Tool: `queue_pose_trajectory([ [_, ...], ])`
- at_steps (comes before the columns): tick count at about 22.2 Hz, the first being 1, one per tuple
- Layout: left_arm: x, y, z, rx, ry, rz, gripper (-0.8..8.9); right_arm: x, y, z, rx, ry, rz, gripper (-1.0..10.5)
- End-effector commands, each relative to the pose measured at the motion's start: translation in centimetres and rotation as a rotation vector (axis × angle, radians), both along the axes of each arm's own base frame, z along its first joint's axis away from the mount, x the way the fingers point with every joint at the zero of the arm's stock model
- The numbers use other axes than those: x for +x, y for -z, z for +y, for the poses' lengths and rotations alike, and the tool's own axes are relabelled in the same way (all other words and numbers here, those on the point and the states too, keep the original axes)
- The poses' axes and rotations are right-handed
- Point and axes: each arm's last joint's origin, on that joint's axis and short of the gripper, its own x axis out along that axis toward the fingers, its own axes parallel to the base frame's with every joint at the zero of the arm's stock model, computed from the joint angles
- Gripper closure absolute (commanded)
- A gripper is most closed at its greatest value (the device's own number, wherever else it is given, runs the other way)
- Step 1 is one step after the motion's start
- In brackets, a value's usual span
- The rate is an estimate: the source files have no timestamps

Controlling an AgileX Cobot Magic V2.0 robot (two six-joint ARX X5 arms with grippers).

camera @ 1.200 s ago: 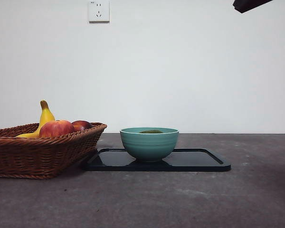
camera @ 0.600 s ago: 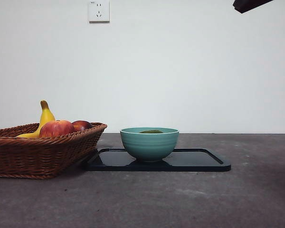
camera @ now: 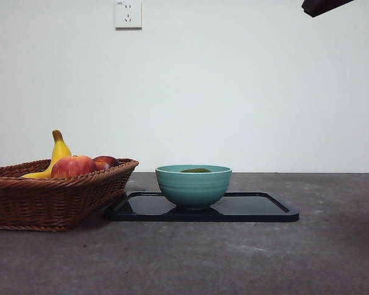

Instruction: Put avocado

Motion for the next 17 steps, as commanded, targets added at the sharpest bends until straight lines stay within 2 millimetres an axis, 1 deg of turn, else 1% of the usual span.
queue_pose_trajectory([
  [1,0.1,0.8,0.0,0.001,-0.004,0.026,8.04,-0.2,-0.9,-0.9,0.024,0.025,-0.067,9.4],
  [2,0.1,0.8,0.0,0.001,-0.004,0.026,8.04,-0.3,-1.2,-1.5,0.031,0.047,-0.093,9.4],
  [4,0.1,0.8,0.0,0.001,-0.004,0.026,8.04,-0.7,-2.2,-3.4,0.083,0.155,-0.181,9.4],
  [6,0.1,0.8,0.0,0.001,-0.004,0.027,8.04,-1.5,-3.1,-5.5,0.119,0.268,-0.334,9.4],
  [8,0.1,0.8,0.0,0.001,-0.004,0.027,8.04,-2.4,-3.0,-7.2,0.099,0.359,-0.488,9.4],
  [10,0.1,0.8,0.0,0.001,-0.004,0.026,8.04,-3.0,-2.0,-8.3,0.083,0.452,-0.613,9.4],
  [11,0.1,0.8,0.0,0.001,-0.004,0.027,8.04,-3.2,-1.2,-8.7,0.084,0.495,-0.664,9.4],
  [13,0.1,0.8,0.0,0.001,-0.004,0.027,8.04,-3.2,1.2,-9.2,0.094,0.561,-0.748,9.4],
  [14,0.1,0.8,0.0,0.001,-0.004,0.027,8.04,-3.0,2.6,-9.4,0.105,0.585,-0.77,9.4],
  [17,0.1,0.8,0.0,0.001,-0.004,0.026,8.04,-2.8,5.3,-9.6,0.124,0.635,-0.794,9.4],
])
